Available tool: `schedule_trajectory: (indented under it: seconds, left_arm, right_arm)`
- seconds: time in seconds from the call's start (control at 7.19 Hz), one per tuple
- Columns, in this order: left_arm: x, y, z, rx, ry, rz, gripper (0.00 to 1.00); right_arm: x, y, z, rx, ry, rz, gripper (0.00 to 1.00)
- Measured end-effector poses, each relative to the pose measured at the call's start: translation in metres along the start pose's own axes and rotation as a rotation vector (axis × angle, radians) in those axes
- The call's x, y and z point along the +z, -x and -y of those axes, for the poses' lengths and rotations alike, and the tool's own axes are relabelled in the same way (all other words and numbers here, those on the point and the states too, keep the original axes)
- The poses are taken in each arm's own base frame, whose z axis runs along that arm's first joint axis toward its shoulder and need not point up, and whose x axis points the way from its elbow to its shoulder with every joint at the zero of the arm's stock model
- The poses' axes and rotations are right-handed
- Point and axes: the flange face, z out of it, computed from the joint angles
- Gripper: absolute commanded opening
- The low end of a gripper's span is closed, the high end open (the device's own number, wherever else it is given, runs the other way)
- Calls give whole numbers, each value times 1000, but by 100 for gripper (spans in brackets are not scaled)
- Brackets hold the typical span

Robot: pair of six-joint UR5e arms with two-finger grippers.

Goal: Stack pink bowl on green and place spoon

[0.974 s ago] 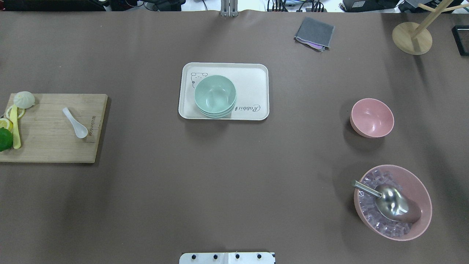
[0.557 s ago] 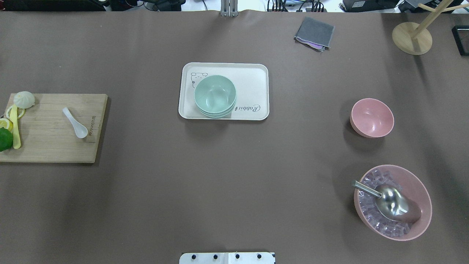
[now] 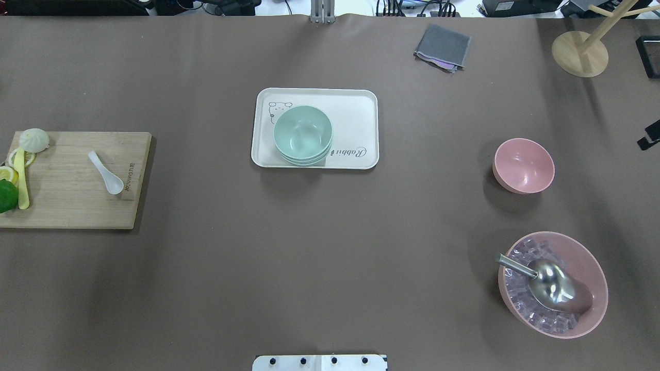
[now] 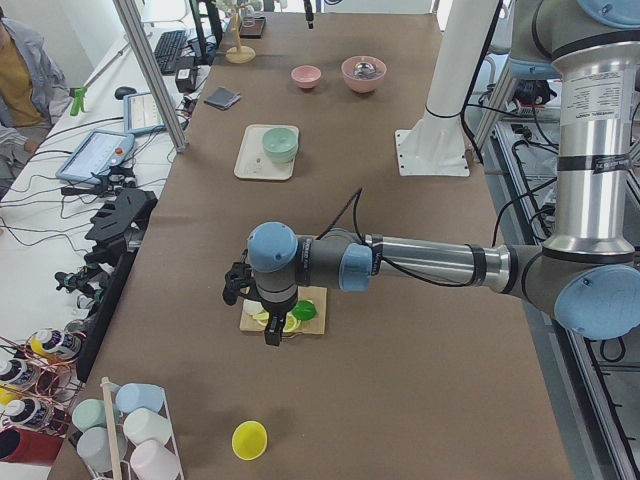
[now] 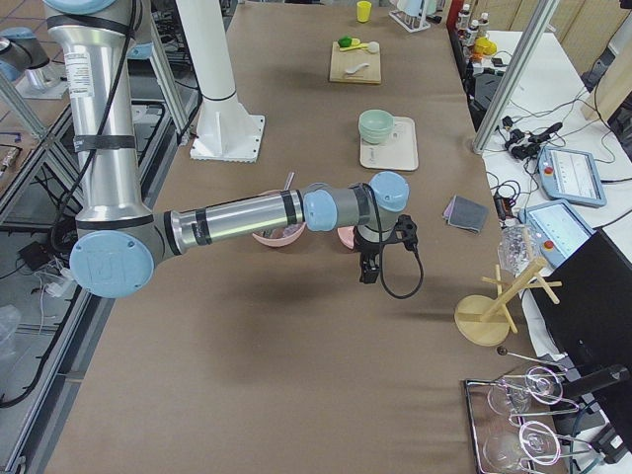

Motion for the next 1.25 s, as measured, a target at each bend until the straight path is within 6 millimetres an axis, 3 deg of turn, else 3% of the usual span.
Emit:
schedule_trajectory:
  seconds: [0.28,0.97,1.11,1.25]
  left_arm:
    - [1,1,0,-1,3,0,98]
    - [5,0,0,1,10,-1,98]
    - [5,0,1,2,10,-1,98]
    - [5,0,1,2,10,-1,98]
  right_arm:
    - [25,32,8,19,-44,21,100]
    - [81,91,20,25,-32,0,90]
    - [92,100,26,17,-20,-9,87]
    - [100,109,31,12,-11,-11,79]
